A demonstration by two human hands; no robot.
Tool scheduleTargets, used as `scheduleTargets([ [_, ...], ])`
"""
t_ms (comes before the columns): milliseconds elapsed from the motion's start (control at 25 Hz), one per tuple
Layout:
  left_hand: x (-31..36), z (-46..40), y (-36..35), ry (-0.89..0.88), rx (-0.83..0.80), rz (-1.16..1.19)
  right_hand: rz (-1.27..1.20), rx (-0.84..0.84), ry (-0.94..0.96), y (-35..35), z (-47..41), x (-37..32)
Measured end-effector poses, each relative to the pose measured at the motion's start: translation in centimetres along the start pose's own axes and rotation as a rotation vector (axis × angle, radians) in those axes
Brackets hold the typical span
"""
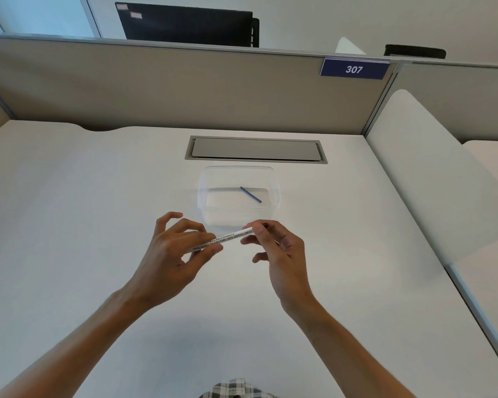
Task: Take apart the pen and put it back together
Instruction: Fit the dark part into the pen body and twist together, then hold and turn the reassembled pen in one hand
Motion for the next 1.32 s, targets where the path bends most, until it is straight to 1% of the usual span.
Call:
scheduleTargets([
  [80, -0.6, 0.5, -0.7, 0.155, 0.001, 0.176, -0.091, 0.047, -0.006, 0.1, -0.1, 0.0],
  [200, -1.3, 1.5, -2.9, 0.367, -0.064, 0.464, -0.147, 0.088, -0.004, 0.2, -0.2, -0.4],
  [280, -1.1, 1.7, -4.1, 0.427, -0.131, 0.651, -0.142, 0.082, 0.017, 0.0, -0.2, -0.7],
  [360, -0.7, 1.7, -4.6, 0.450, -0.170, 0.763, -0.150, 0.076, 0.023, -0.1, -0.2, -0.9],
  [440, -0.8, 1.7, -4.6, 0.458, -0.158, 0.772, -0.172, 0.059, 0.024, -0.3, -0.2, -0.9],
  [600, -1.3, 1.5, -4.0, 0.495, 0.001, 0.679, -0.144, 0.042, 0.055, -1.3, -0.2, -0.6],
  [680, -1.1, 1.5, -4.6, 0.489, -0.034, 0.657, -0.169, 0.063, 0.058, -1.3, -0.5, -0.7],
  [760, -0.6, 1.8, -5.7, 0.480, -0.112, 0.710, -0.224, 0.073, 0.059, -1.1, -0.8, -0.9],
  [800, -0.5, 2.0, -6.0, 0.487, -0.115, 0.742, -0.258, 0.062, 0.051, -1.1, -1.0, -1.0],
  [880, -0.3, 1.9, -5.8, 0.488, -0.056, 0.730, -0.339, 0.019, 0.001, -1.3, -1.3, -0.9],
  [1000, -0.1, 1.6, -5.3, 0.492, 0.053, 0.607, -0.519, -0.053, -0.141, -2.2, -1.4, 0.1],
  [1080, -0.1, 1.6, -5.5, 0.520, 0.082, 0.578, -0.608, -0.055, -0.217, -2.5, -1.4, 0.5],
  [1160, 0.2, 1.6, -6.2, 0.518, 0.009, 0.592, -0.626, -0.039, -0.253, -2.6, -1.4, 0.6],
  [1240, 1.2, 1.5, -7.1, 0.446, -0.115, 0.630, -0.629, -0.034, -0.246, -2.4, -1.6, 0.2],
  [1320, 1.7, 1.6, -7.5, 0.402, -0.168, 0.654, -0.622, -0.052, -0.223, -2.4, -1.7, -0.3],
])
Point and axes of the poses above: each hand's wrist, its own z-axis away from the middle knuckle, its own y-axis out of the back of the hand, x = y × z, the point moved 10 cm from there along -z, towards the middle knuckle, and after that the axes turned 10 degrees about -y, right-handed, at the moved point
